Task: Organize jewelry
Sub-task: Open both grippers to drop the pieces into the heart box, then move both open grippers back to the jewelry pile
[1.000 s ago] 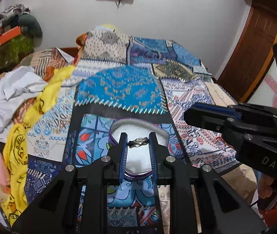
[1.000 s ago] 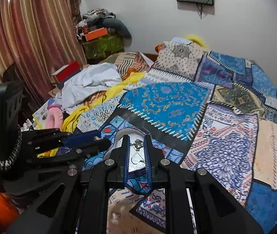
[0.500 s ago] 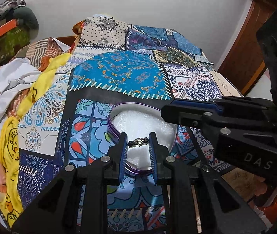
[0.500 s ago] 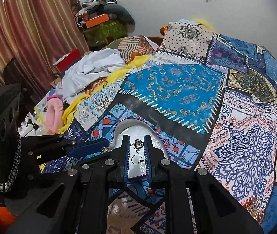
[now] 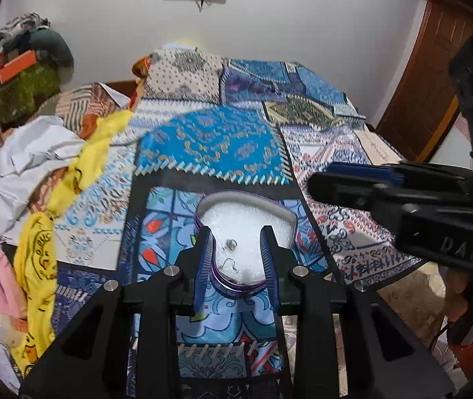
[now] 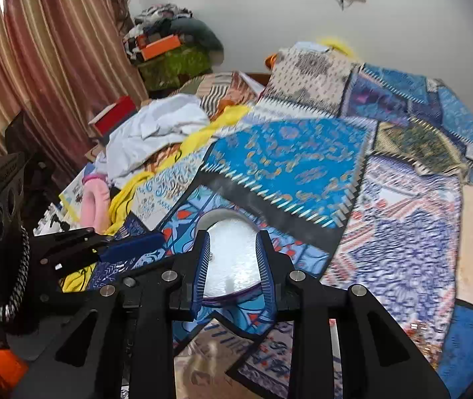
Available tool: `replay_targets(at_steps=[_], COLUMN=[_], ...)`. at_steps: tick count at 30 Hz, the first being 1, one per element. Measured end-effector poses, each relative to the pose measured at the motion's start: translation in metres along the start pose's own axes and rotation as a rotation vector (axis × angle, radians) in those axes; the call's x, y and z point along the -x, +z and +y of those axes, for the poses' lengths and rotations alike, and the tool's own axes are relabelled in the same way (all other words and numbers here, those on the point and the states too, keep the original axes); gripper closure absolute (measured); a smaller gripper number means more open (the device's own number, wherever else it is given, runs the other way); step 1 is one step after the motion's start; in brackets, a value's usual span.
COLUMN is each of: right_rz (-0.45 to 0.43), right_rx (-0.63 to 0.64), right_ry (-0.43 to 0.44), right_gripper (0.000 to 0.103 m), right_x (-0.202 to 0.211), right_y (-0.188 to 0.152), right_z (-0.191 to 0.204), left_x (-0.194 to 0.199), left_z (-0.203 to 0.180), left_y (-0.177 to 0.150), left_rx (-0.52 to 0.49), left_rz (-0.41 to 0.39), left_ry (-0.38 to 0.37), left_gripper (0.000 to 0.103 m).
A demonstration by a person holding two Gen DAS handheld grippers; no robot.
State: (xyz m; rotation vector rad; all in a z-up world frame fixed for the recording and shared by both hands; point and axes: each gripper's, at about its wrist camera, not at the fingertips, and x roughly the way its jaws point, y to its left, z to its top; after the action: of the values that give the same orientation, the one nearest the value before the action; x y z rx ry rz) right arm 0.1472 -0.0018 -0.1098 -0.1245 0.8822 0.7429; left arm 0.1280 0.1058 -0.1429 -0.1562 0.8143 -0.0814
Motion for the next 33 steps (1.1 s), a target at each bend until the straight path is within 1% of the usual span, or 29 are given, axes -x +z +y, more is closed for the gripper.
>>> replay_targets(at_steps=[8, 13, 15, 18, 22, 25, 33], right_rz=[-0.108, -0.156, -0.165, -0.179, -0.199, -0.207, -0.199], right_rx=[-0.008, -0.007, -0.012, -0.028, -0.049, -0.068, -0.131], right_ry=[-0.084, -0.147, -0.163, -0.201, -0.273, -0.31, -0.366], right_gripper=[0.077, 0.077, 0.076, 0.076, 0.076, 0.076, 0.076], right_x=[0.05, 0.077, 0.085, 0.098, 0.117, 0.13, 0.15], right_y=[0.0, -0.008, -0.011, -0.019, -0.03, -0.038, -0.065], right_z=[-0.011, -0.021, -0.027, -0.039, -0.058, -0.073, -0.108], left_x=[0.04, 0.053, 0.055, 0.053, 0.043, 0.035, 0.007], left_z=[-0.008, -0.024, -0.033, -0.048, -0.072, -0.091, -0.138], left_y=[0.017, 0.024, 0.026, 0.027, 0.028, 0.028, 0.024], left_rx=[0.001, -0.011, -0.02, -0.035, -0.052, -0.075, -0.146], left_rz=[-0.102, -0.143, -0.149, -0.147, -0.124, -0.105, -0.034], left_ry=[0.026, 0.02, 0.011, -0.007, -0.043, -0.068, -0.107], left_gripper=[0.067, 0.061, 0.061, 0.06, 0.06, 0.06, 0.06])
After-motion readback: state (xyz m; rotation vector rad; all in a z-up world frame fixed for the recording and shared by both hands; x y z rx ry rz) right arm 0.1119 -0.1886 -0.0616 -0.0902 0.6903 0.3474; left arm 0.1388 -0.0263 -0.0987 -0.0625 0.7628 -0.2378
